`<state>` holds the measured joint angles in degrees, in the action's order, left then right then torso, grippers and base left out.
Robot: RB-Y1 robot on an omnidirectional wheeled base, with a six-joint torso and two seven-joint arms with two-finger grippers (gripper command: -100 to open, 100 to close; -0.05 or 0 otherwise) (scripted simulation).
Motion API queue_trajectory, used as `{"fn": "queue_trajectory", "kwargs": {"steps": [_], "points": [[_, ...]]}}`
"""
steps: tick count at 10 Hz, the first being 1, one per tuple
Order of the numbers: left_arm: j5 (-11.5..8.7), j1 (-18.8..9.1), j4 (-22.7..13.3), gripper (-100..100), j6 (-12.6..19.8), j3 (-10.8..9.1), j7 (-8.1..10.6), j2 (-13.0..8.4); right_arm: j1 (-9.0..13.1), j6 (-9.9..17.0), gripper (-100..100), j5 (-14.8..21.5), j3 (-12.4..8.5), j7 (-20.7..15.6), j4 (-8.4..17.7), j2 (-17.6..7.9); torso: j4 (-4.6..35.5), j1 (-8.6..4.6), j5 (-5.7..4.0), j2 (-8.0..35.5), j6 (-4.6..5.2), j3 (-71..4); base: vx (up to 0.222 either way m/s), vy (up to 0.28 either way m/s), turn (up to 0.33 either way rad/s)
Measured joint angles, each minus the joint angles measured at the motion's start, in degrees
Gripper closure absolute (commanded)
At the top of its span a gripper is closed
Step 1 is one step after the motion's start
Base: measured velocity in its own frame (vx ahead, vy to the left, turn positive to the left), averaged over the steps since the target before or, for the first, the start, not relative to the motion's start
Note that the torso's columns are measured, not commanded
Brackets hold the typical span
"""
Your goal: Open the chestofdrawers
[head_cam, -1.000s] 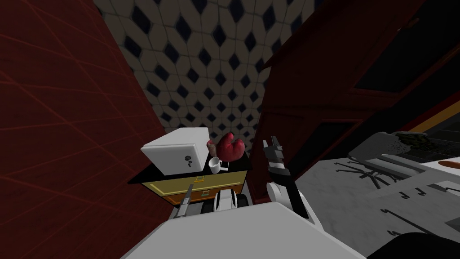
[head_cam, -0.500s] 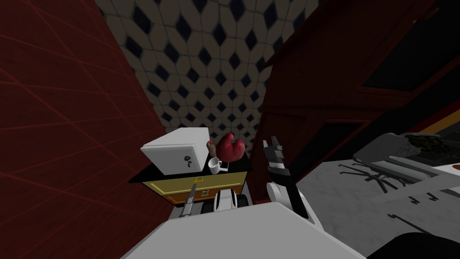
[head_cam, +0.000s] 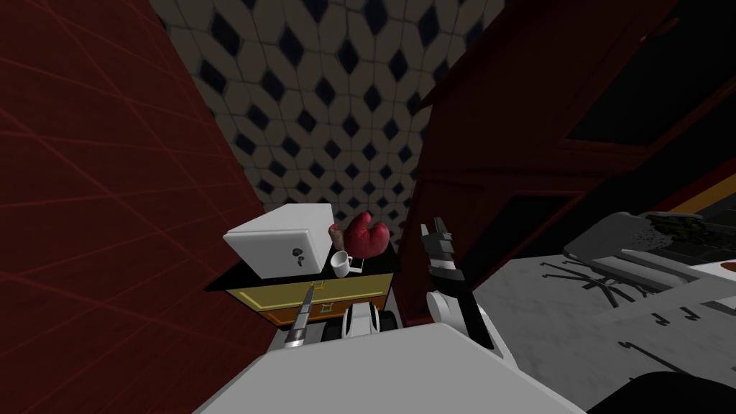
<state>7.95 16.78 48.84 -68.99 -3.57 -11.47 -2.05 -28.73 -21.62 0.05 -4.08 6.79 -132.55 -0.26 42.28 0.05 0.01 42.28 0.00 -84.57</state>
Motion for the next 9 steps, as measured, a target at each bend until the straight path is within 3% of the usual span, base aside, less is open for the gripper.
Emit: {"fn": "queue_trajectory", "kwargs": {"steps": [1,6,7,9], "points": [[0.0,0.01,0.11,100,0.2,0.01,0.04,0.0,0.0,0.0,0,0.0,0.0,0.0,0.0,0.0,0.0,0.01,0.0,-0.01,0.0,-0.01,0.003,0.017,-0.001],[0.54,1.94,-3.05,100,-4.67,0.31,-1.14,1.11,-0.01,0.0,0,0.0,-0.01,0.0,0.0,-0.01,-0.02,-0.04,-0.01,-0.08,0.01,-0.04,0.01,0.026,-0.001],[0.54,1.92,-3.2,-100,-4.89,0.3,-1.21,1.13,0.0,0.0,0,0.0,0.0,0.0,0.0,0.0,0.01,-0.13,-0.04,0.03,0.01,0.02,0.0,0.0,0.0],[0.5,1.64,-3.15,-100,-4.72,0.25,-1.15,-1.63,0.0,0.0,0,0.0,0.0,0.0,0.0,0.0,0.03,-0.12,-0.04,0.08,0.01,0.05,-0.013,-0.016,0.002]]}}
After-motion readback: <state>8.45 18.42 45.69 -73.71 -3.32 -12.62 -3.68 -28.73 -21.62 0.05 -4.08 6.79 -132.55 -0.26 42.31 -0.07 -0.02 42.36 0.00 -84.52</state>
